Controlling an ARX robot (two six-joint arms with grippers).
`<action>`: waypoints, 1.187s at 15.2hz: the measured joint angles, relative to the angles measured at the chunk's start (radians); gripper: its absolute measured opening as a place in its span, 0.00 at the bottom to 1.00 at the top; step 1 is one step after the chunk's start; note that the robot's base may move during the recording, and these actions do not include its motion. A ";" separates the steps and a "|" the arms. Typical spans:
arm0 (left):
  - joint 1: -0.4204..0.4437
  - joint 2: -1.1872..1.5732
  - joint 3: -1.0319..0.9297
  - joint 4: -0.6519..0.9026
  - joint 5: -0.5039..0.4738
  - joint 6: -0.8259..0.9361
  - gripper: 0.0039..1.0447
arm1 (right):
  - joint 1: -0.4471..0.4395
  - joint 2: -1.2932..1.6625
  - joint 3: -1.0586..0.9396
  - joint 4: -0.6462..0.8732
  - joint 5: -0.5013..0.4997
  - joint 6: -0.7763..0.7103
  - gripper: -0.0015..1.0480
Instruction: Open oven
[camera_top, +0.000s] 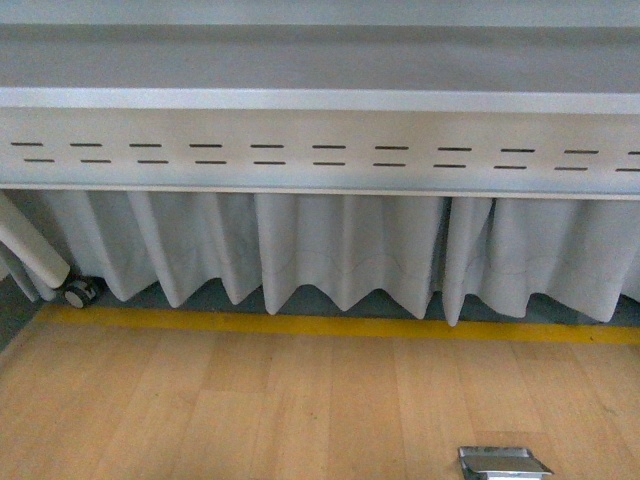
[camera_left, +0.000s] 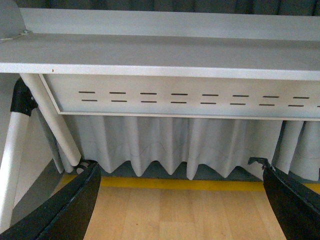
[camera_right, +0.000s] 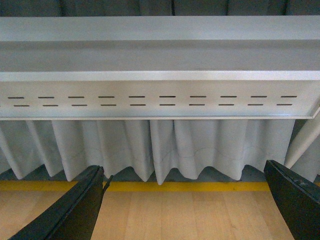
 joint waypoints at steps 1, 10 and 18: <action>0.000 0.000 0.000 0.000 0.000 0.000 0.94 | 0.000 0.000 0.000 0.000 0.000 0.000 0.94; 0.000 0.000 0.000 0.000 0.000 0.000 0.94 | 0.000 0.000 0.000 0.000 0.000 0.000 0.94; 0.000 0.000 0.000 0.000 0.000 0.000 0.94 | 0.000 0.000 0.000 0.000 0.000 0.000 0.94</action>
